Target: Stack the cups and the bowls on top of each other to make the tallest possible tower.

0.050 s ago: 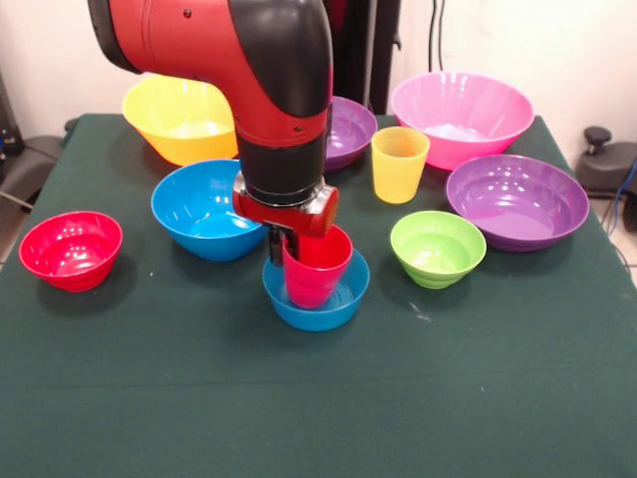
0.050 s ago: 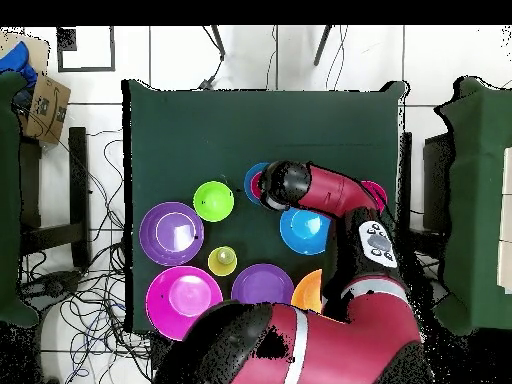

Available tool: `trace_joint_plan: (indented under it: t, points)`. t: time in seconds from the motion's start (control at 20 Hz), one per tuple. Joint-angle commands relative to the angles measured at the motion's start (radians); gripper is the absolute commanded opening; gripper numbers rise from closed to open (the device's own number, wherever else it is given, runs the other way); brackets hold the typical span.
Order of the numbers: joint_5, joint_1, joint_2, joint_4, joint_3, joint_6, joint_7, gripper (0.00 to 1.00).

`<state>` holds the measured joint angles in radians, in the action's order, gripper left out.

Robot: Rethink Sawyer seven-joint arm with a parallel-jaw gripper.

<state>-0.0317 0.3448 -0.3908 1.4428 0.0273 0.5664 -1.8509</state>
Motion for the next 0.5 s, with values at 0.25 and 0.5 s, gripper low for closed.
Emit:
trace_joint_plan:
  t: [0.25, 0.5]
  points:
    - [-0.023, -0.027, 0.046, -0.005, 0.134, 0.083, 0.028, 0.0]
    - [-0.023, -0.025, 0.033, 0.006, 0.136, 0.097, 0.025, 0.0]
